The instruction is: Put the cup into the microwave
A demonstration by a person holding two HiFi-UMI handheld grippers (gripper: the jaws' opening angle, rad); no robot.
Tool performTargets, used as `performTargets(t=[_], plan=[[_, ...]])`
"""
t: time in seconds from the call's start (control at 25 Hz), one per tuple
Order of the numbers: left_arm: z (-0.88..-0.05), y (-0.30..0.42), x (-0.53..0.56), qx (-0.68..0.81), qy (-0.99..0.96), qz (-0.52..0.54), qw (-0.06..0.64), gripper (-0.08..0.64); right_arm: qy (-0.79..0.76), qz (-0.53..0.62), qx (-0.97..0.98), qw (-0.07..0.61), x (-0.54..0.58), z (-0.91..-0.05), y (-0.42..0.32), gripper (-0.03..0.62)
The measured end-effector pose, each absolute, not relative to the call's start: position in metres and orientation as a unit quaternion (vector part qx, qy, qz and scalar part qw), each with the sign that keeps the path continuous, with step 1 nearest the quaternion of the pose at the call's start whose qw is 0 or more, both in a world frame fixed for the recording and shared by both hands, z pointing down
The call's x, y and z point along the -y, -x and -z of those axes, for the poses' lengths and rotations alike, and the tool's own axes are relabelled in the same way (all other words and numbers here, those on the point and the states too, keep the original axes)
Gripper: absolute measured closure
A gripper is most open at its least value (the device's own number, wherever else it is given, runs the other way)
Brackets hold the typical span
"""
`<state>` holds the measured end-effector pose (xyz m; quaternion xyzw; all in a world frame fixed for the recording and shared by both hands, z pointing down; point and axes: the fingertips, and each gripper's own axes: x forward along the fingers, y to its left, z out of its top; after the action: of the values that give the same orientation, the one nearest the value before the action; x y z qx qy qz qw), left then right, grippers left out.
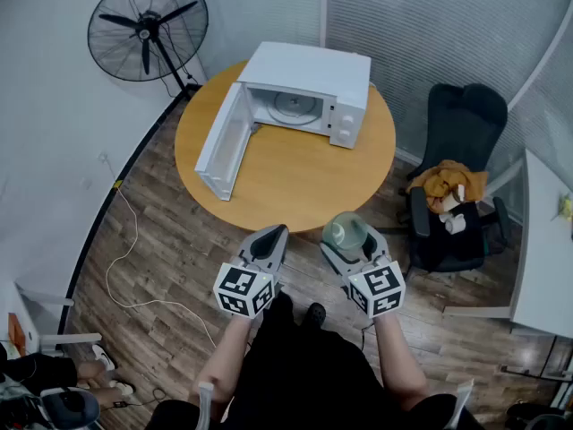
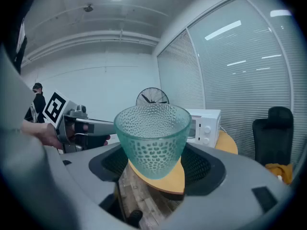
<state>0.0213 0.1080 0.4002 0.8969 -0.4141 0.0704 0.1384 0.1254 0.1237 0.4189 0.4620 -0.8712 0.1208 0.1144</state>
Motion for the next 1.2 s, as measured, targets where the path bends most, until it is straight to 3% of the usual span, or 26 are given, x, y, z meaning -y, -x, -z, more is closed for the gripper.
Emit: performTargets(t=[1.2], plan=[[-0.404, 0.030, -0.022, 0.370, -0.914, -0.063, 0.155, 0.563, -0.487, -0.146, 0.852, 0.129, -0.042, -0.422, -0.060, 0.238]])
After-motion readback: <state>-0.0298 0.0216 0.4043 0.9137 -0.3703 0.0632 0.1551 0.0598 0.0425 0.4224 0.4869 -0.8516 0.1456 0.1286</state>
